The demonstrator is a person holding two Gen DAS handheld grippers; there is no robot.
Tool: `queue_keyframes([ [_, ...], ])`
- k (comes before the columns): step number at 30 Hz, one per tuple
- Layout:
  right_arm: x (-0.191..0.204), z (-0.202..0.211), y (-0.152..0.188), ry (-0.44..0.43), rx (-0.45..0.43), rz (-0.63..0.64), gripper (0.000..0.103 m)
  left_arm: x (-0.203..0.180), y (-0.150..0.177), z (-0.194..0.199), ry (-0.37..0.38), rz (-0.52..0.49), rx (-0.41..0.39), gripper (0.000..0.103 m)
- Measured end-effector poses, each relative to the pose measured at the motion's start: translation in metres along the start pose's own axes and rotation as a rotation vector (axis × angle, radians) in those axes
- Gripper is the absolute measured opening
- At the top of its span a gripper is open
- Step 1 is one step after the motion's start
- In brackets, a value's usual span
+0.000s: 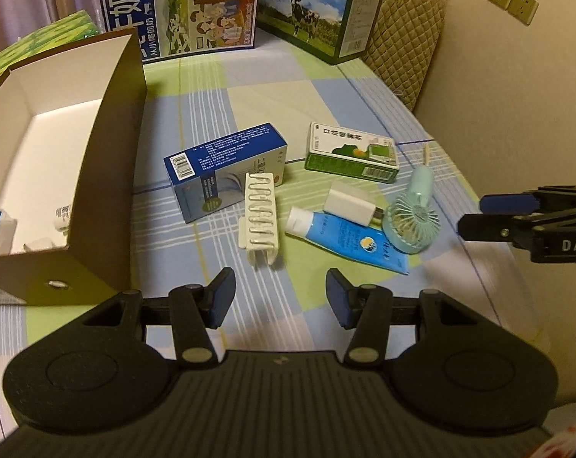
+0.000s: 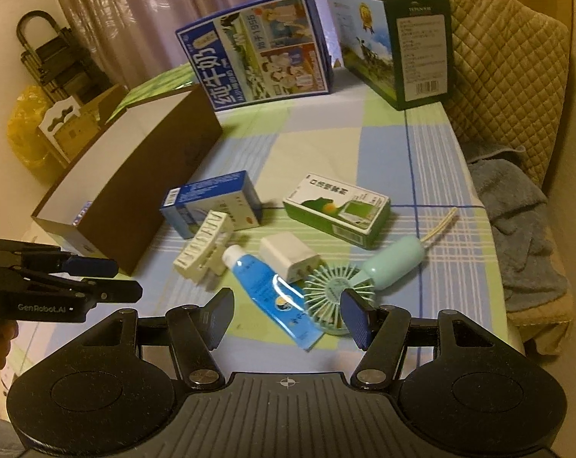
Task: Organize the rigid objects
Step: 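Move the left gripper to the white clip strip while the right approaches the white charger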
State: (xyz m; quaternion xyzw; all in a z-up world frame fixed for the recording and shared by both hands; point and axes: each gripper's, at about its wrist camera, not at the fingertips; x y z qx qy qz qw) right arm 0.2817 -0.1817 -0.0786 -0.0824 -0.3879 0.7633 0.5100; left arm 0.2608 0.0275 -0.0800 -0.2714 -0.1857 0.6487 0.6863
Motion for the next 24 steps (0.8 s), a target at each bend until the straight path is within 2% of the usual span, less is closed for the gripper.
queue_keyframes([
  [7,-0.018,-0.02,-0.011,0.033,0.011,0.024,0.059,0.0,-0.009,-0.031,-0.021,-0.017,0.029,0.047],
  [24,-0.028,-0.08,-0.028,-0.031,0.091,0.118,0.059,0.006,-0.03,-0.092,-0.05,-0.015,0.097,0.043],
])
Point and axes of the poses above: each gripper's, at about its wrist camera, not at the fingertips, and z roughly against the way its jaws point, x to its left, y to its underside, and after that the axes turned 6 degrees about -x, right-handed
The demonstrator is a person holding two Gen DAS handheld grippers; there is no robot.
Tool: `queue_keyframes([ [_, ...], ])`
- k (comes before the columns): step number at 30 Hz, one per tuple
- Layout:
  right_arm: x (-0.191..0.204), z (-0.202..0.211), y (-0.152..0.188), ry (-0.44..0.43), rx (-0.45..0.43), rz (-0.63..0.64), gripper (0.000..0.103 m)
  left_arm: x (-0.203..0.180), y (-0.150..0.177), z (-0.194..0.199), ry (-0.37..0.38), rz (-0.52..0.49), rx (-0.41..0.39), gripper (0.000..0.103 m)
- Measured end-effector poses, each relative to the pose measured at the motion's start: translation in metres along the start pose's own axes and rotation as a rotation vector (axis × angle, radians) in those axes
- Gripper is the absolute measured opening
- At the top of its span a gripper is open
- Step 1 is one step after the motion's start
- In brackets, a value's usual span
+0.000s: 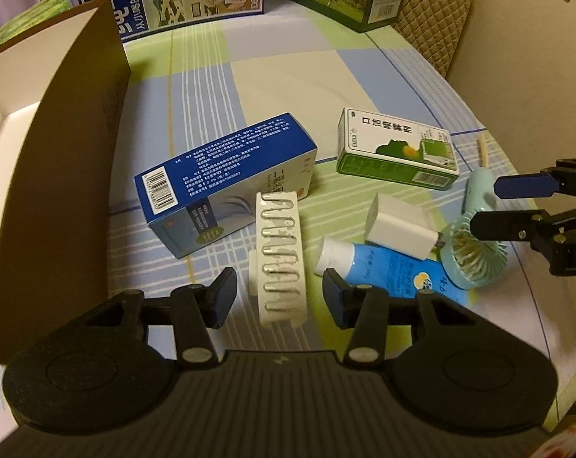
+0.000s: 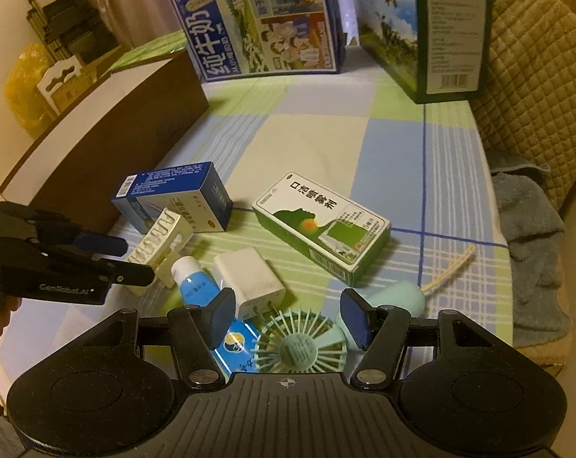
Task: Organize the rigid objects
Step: 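Move the left gripper to the white clip strip while the right approaches the white charger, then grasp the white clip strip with the left gripper while the right grasps the white charger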
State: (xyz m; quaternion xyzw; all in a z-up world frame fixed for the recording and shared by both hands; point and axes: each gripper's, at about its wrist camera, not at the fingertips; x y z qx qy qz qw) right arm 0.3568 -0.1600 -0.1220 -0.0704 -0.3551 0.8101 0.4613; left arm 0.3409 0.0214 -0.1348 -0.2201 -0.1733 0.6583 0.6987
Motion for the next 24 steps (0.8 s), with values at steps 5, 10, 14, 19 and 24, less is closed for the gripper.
queue_keyframes([
  [5,0.0,-0.012,-0.004,-0.034,0.019,0.029,0.059,0.0,-0.005,-0.012,-0.005,0.005,0.008,0.038],
  [10,0.002,-0.024,-0.008,-0.072,0.042,0.057,0.059,0.003,-0.004,-0.019,-0.013,0.03,0.014,0.024],
  [14,0.005,-0.034,-0.011,-0.096,0.064,0.093,0.059,0.004,0.002,-0.015,-0.027,0.03,0.003,0.023],
  [19,0.007,-0.05,-0.014,-0.123,0.094,0.134,0.059,0.016,0.014,-0.006,-0.05,0.069,0.006,0.023],
  [24,0.007,-0.068,-0.015,-0.144,0.132,0.165,0.059,0.029,0.028,0.004,-0.079,0.112,0.011,0.023],
])
Point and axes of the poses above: each gripper's, at about its wrist camera, not at the fingertips, and z roughly against the way its jaws point, x to its left, y to its underside, and after that the axes turned 6 degrees about -x, right-handed
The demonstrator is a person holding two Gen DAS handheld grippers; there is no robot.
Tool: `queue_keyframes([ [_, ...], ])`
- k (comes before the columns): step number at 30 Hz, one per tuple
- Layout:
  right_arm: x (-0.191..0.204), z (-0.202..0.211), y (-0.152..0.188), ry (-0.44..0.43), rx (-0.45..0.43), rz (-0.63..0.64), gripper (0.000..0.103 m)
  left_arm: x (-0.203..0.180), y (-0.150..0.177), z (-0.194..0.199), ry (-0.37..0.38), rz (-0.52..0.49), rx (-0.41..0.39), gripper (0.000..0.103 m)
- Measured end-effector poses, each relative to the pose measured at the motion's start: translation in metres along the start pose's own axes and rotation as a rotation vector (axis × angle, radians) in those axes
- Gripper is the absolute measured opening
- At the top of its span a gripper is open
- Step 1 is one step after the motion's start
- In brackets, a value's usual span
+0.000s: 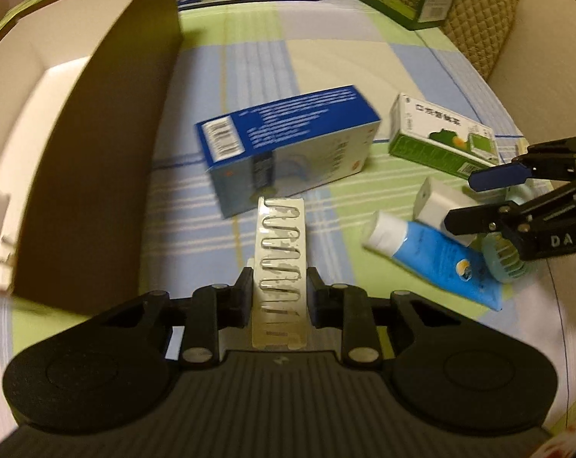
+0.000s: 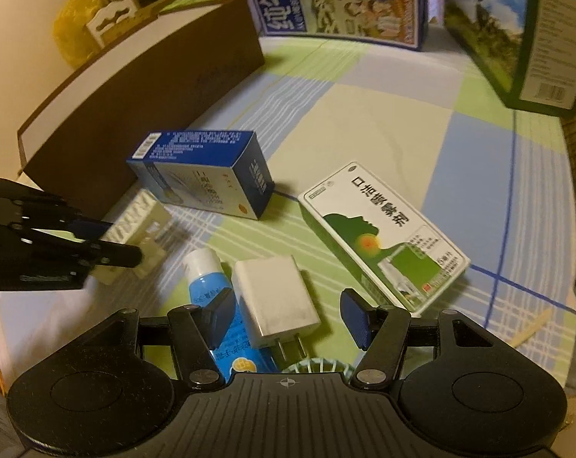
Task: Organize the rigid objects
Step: 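Grasp the white clip strip with the left gripper while the right grasps the white charger, then lift and carry the clip strip and charger over the brown box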
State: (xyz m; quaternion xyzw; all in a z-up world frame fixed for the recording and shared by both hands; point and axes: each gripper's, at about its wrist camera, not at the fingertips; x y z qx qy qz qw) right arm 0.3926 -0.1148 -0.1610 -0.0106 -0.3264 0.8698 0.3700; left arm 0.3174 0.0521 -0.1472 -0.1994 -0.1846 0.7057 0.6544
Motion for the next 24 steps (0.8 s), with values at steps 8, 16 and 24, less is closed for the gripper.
queue_keyframes([
  [8,-0.001,-0.015,-0.002,-0.045,0.009,0.032,0.05,0.014,0.007,0.007,-0.023,0.043,0.001,0.023],
  [16,0.008,-0.017,-0.004,-0.007,-0.001,0.059,0.039,0.011,0.005,-0.001,-0.025,0.035,0.006,0.023],
  [24,0.016,-0.009,0.002,0.017,-0.032,0.043,0.038,0.009,0.005,0.002,-0.029,0.022,-0.017,0.023],
])
Point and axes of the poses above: each gripper's, at about its wrist camera, not at the fingertips, and z roughly against the way its jaws point, x to its left, y to its underside, and after that the axes turned 6 degrees about -x, right-handed
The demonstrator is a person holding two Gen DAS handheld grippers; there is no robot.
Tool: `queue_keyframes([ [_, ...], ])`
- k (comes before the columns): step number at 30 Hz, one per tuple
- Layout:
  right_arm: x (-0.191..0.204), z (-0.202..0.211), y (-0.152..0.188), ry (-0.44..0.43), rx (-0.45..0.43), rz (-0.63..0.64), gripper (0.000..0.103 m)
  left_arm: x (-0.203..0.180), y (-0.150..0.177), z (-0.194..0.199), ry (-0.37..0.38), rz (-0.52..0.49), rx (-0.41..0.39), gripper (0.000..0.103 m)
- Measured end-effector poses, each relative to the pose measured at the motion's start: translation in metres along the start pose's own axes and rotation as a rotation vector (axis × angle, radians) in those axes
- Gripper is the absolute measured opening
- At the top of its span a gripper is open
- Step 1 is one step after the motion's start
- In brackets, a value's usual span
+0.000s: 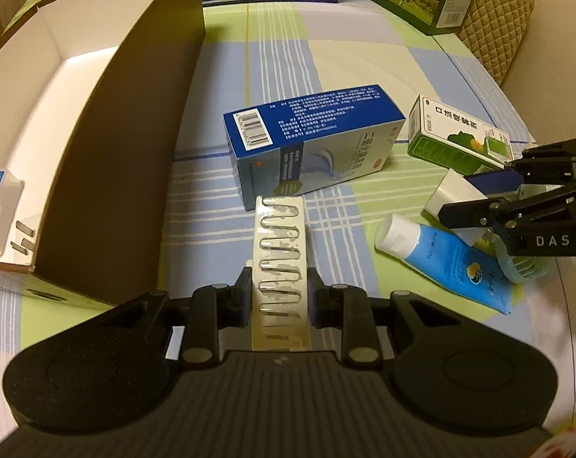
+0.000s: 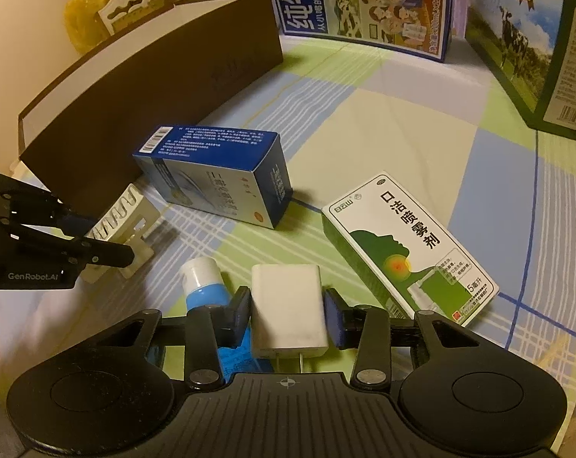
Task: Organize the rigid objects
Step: 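Lift and carry the clip strip and charger over the brown box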
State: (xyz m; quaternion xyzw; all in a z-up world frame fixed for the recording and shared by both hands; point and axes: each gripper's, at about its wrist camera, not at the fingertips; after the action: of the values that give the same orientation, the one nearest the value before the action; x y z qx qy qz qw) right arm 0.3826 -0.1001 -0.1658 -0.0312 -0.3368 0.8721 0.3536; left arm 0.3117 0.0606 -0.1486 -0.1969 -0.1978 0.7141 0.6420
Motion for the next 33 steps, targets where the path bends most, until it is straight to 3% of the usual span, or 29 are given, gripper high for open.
queue_keyframes([
  [19,0.036,0.053,-0.013,0.015,-0.123,-0.029,0.038,0.001,-0.013,0.066,0.032,0.003,-0.137,0.023],
  [33,0.1,0.08,-0.047,-0.025,-0.233,0.026,0.038,0.034,-0.025,0.136,0.049,0.021,-0.291,0.023],
])
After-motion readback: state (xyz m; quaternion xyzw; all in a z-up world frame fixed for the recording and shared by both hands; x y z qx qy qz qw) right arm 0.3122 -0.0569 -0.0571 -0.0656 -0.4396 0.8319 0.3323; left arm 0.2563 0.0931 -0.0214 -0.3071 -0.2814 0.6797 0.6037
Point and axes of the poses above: each gripper's, at about its wrist camera, not at the fingertips, and z roughly against the way its jaws point, x to its left, y to its underside, and after that the axes turned 6 degrees about -x, right-handed
